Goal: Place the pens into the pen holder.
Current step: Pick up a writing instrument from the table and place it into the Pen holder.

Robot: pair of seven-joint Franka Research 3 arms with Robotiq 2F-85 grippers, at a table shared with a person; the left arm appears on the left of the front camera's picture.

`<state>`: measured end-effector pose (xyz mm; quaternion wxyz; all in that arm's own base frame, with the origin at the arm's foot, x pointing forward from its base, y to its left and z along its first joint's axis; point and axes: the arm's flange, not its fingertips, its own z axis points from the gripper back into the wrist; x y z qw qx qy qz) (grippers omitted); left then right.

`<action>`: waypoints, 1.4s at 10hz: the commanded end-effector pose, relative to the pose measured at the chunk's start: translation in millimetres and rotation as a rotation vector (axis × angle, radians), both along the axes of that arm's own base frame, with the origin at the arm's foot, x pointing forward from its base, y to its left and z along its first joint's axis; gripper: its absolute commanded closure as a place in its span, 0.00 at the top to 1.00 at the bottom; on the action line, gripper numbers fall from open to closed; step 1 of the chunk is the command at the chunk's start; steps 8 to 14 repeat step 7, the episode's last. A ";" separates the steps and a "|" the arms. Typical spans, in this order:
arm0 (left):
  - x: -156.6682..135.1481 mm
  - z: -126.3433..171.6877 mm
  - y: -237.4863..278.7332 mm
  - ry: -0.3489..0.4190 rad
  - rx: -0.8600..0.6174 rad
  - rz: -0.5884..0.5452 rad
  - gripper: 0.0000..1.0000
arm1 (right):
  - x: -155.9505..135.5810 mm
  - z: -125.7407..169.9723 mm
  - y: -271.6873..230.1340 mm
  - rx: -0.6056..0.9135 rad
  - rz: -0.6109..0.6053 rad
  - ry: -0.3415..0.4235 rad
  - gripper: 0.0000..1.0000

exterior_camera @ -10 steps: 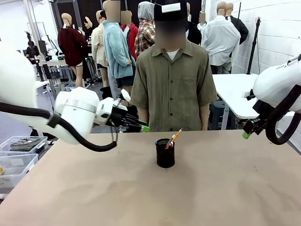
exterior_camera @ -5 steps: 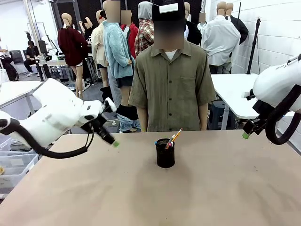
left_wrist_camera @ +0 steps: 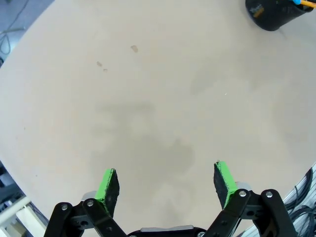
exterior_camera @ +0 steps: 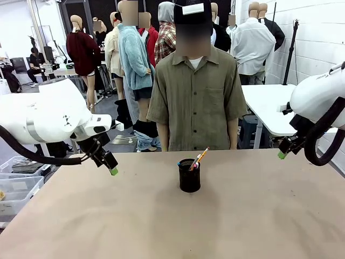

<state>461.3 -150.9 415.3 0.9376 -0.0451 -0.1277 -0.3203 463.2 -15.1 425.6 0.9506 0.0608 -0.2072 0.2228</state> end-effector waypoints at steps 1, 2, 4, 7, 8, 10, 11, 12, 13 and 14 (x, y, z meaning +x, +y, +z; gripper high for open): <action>-1.5 -4.3 3.0 0.012 -0.008 0.055 1.00 | -2.1 -3.2 -1.1 -0.023 0.008 -0.011 0.68; -5.0 -8.5 7.8 -0.013 -0.023 0.099 1.00 | -2.1 -3.2 -1.1 -0.023 0.008 -0.011 0.68; -1.2 -0.3 4.1 0.009 -0.011 0.055 1.00 | -2.1 -3.2 -1.1 -0.023 0.008 -0.011 0.68; -1.2 -0.3 4.1 0.009 -0.011 0.055 1.00 | -2.1 -3.2 -1.1 -0.023 0.008 -0.011 0.68; -1.2 -0.3 4.1 0.009 -0.011 0.055 1.00 | -2.1 -3.2 -1.1 -0.023 0.008 -0.011 0.68; -1.2 -0.3 4.1 0.009 -0.011 0.055 1.00 | -2.1 -3.2 -1.1 -0.023 0.008 -0.011 0.68; -1.2 -0.3 4.1 0.009 -0.011 0.055 1.00 | -2.1 -3.2 -1.1 -0.023 0.008 -0.011 0.68; -1.2 -0.3 4.1 0.009 -0.011 0.055 1.00 | -2.1 -3.2 -1.1 -0.023 0.008 -0.011 0.68; -1.2 -0.3 4.1 0.009 -0.011 0.055 1.00 | -2.1 -3.2 -1.1 -0.023 0.008 -0.011 0.68; -1.2 -0.3 4.1 0.009 -0.011 0.055 1.00 | -2.1 -3.2 -1.1 -0.023 0.008 -0.011 0.68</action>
